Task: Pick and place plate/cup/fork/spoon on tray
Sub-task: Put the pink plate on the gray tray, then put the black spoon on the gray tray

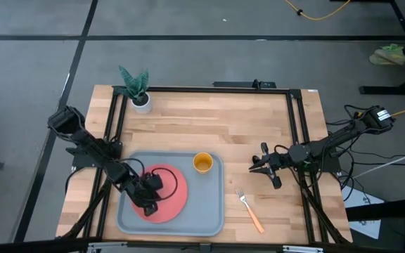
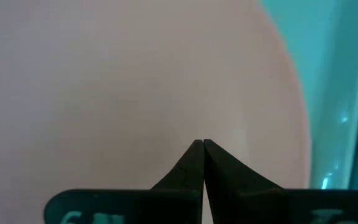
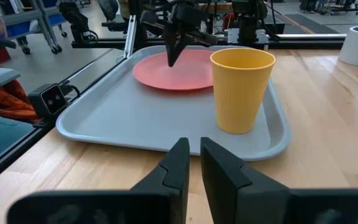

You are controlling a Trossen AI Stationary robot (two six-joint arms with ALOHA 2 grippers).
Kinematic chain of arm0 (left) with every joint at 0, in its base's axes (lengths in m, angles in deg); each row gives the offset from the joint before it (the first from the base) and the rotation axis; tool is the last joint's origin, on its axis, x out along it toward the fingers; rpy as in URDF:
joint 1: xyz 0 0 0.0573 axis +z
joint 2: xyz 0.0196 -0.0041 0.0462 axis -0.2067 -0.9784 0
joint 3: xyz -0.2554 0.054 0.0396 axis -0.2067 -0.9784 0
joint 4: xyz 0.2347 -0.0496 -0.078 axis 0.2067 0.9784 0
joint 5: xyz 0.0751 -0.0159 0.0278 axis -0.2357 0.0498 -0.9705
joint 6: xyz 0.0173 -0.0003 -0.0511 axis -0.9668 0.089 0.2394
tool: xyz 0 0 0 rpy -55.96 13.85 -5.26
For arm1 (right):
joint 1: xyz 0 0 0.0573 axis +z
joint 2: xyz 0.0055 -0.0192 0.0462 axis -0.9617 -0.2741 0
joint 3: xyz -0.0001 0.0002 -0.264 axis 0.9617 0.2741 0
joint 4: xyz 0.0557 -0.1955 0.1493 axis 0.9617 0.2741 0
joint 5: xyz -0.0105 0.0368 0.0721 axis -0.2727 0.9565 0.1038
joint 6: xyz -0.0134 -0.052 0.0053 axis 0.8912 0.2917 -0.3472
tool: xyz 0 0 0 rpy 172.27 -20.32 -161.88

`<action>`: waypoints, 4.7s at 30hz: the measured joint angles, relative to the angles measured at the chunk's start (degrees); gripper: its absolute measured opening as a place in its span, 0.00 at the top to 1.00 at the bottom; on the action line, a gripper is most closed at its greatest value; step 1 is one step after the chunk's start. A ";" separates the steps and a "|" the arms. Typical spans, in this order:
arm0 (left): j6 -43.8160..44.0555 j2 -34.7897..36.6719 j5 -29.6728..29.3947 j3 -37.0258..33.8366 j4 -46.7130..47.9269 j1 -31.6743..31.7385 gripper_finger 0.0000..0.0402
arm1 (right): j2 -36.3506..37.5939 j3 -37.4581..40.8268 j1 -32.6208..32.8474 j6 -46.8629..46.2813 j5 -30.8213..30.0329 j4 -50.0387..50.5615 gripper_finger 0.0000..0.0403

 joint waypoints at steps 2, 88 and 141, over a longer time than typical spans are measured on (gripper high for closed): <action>-1.52 0.00 -0.58 1.19 0.00 0.00 1.00 | 0.00 0.00 0.00 0.00 0.00 0.00 0.89; -58.27 74.29 13.18 -33.80 -9.44 31.26 1.00 | -6.73 -46.57 6.21 -62.77 -12.52 91.74 0.89; -58.27 74.29 13.14 -33.82 -9.49 31.26 1.00 | -11.28 -31.54 10.29 -78.16 -15.59 75.87 0.54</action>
